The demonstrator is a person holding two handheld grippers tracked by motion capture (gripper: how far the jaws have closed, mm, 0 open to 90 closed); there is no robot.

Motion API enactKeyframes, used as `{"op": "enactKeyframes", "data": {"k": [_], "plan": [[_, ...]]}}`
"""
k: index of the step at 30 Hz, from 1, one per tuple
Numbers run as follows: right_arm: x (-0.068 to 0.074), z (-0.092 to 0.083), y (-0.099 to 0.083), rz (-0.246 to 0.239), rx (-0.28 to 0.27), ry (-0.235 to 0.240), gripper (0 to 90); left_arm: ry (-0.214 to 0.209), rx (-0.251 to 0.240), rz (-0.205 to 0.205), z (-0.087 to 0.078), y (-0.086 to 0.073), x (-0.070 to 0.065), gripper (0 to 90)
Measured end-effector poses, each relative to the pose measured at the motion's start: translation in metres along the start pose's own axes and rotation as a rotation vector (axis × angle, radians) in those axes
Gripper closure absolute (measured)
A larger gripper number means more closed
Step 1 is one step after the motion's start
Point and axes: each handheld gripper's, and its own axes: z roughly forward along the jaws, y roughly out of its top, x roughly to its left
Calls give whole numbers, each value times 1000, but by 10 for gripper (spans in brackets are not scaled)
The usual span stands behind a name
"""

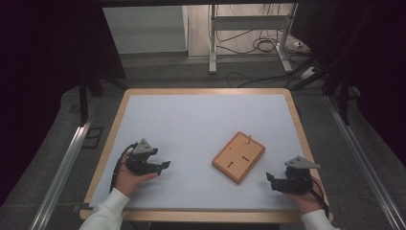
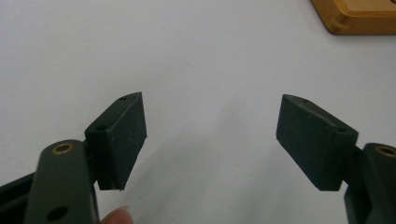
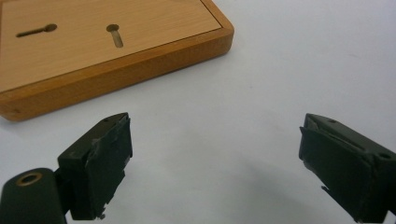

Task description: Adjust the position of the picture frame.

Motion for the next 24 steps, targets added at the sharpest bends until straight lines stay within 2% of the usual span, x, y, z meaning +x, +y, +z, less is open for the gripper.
{"op": "enactKeyframes", "data": {"k": [6, 13, 24], "plan": [[-1, 0, -1, 11, 6, -6, 115, -5, -2, -9, -1, 0, 0, 238], [-1, 0, -1, 5, 8, -11, 126, -7, 3, 3, 1, 0, -1, 238], [-3, 0, 0, 19, 4, 7, 146, -9, 4, -7, 1, 0, -1, 237]]}}
